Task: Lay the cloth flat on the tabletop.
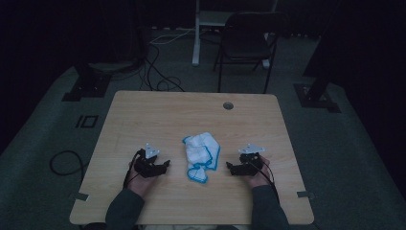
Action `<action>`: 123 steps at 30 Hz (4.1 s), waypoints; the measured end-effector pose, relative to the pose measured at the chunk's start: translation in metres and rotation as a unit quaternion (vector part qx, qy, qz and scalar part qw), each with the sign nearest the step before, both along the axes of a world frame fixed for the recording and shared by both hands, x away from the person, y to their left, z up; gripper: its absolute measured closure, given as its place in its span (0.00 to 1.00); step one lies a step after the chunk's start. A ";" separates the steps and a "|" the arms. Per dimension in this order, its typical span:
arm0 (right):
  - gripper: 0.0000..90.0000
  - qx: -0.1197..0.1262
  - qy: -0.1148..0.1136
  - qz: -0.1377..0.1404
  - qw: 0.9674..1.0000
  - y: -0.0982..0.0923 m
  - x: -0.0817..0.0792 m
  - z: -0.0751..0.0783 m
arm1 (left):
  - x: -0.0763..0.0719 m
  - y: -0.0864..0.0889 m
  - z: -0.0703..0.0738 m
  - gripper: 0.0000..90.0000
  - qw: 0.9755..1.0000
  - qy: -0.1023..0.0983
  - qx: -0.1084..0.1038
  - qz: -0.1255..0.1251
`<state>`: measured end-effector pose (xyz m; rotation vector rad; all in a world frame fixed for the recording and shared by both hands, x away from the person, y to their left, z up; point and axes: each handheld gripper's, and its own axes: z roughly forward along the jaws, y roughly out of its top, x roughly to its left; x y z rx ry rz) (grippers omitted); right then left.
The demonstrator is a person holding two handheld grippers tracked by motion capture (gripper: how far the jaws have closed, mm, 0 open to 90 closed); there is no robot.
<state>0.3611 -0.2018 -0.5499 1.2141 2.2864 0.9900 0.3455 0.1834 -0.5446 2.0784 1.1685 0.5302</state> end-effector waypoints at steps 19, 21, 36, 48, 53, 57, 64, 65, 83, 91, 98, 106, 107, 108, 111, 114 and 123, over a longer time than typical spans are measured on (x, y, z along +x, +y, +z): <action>0.61 0.013 -0.029 0.005 0.999 0.018 -0.010 0.008 | -0.004 -0.001 0.001 0.52 1.000 -0.002 -0.004 -0.007; 0.65 0.020 -0.031 0.011 0.999 0.021 -0.012 0.010 | -0.004 -0.001 0.001 0.55 1.000 -0.001 -0.004 -0.010; 0.70 0.026 -0.026 0.059 0.998 0.039 -0.020 0.016 | -0.018 -0.021 0.013 0.60 0.998 -0.001 -0.028 -0.053; 0.69 0.017 -0.032 0.083 0.996 0.055 -0.024 0.015 | -0.024 -0.052 0.032 0.60 0.994 -0.021 -0.044 -0.097; 0.69 0.016 -0.033 0.086 0.996 0.057 -0.024 0.014 | -0.021 -0.064 0.040 0.60 0.992 -0.030 -0.039 -0.112; 0.69 0.013 -0.033 0.087 0.996 0.058 -0.024 0.013 | -0.018 -0.078 0.046 0.60 0.990 -0.038 -0.029 -0.132; 0.69 0.011 -0.031 0.083 0.996 0.056 -0.024 0.012 | -0.013 -0.101 0.042 0.59 0.983 -0.037 -0.012 -0.181; 0.69 0.012 -0.031 0.083 0.996 0.055 -0.024 0.012 | -0.012 -0.107 0.040 0.59 0.981 -0.037 0.000 -0.188; 0.68 0.014 -0.036 0.091 0.995 0.058 -0.026 0.013 | 0.005 -0.087 0.049 0.93 0.991 -0.046 0.007 -0.124; 0.66 0.016 -0.041 0.104 0.994 0.059 -0.027 0.014 | 0.018 -0.066 0.057 0.94 0.995 -0.053 -0.020 -0.082; 0.66 0.011 -0.039 0.120 0.992 0.062 -0.027 0.012 | 0.027 -0.057 0.059 0.94 0.996 -0.052 -0.033 -0.064; 0.64 -0.002 -0.029 0.134 0.991 0.067 -0.027 0.007 | 0.037 -0.049 0.058 0.95 0.997 -0.050 -0.038 -0.047; 0.64 -0.002 -0.027 0.135 0.990 0.067 -0.027 0.006 | 0.038 -0.048 0.058 0.95 0.997 -0.051 -0.038 -0.046; 0.64 -0.003 -0.027 0.137 0.990 0.068 -0.026 0.006 | 0.038 -0.047 0.058 0.95 0.997 -0.050 -0.038 -0.045; 0.64 -0.005 -0.024 0.138 0.990 0.069 -0.026 0.005 | 0.040 -0.044 0.059 0.95 0.997 -0.051 -0.041 -0.040; 0.64 -0.004 -0.030 0.141 0.990 0.071 -0.027 0.005 | 0.042 -0.041 0.059 0.95 0.997 -0.051 -0.043 -0.035; 0.79 0.000 -0.027 0.156 0.987 0.080 -0.019 0.004 | 0.045 -0.037 0.058 0.95 0.997 -0.047 -0.044 -0.030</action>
